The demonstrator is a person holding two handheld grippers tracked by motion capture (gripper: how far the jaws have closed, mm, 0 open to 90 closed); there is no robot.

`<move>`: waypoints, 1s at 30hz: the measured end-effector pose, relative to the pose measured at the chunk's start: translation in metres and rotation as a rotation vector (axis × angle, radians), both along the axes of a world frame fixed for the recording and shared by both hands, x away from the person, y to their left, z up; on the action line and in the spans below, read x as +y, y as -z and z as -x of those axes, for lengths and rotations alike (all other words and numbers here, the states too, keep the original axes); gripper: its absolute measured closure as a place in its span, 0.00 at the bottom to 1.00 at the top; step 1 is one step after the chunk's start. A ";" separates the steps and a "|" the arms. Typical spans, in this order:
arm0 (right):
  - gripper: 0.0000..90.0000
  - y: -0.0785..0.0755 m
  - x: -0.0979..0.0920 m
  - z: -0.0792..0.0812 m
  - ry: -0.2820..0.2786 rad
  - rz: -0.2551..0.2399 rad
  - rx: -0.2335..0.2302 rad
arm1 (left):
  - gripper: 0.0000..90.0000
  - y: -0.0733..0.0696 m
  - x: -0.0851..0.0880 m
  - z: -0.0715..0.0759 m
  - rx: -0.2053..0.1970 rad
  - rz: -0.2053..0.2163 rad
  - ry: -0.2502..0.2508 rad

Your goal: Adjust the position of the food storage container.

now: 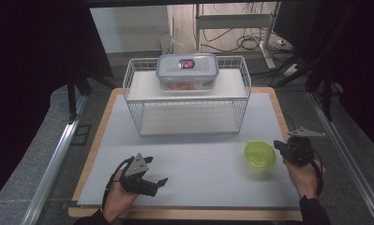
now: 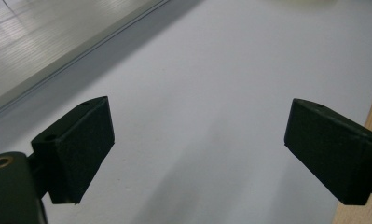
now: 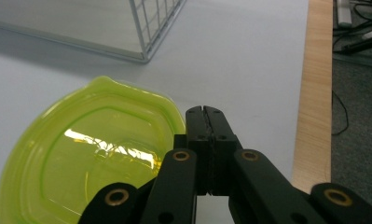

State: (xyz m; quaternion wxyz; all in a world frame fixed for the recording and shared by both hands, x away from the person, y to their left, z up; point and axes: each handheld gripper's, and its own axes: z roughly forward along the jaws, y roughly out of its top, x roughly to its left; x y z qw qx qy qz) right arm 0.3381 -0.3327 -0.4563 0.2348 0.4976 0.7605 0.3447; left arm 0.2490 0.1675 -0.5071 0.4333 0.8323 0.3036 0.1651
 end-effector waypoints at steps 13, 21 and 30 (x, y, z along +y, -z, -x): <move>1.00 0.011 0.000 0.010 0.020 0.046 0.043 | 0.09 0.000 -0.003 0.001 -0.004 -0.028 0.006; 1.00 0.014 0.002 0.013 0.026 0.052 0.062 | 0.09 0.000 -0.004 0.001 -0.004 -0.032 0.010; 1.00 0.017 0.003 0.011 0.028 0.023 0.069 | 0.09 0.001 -0.005 0.001 0.000 -0.036 0.013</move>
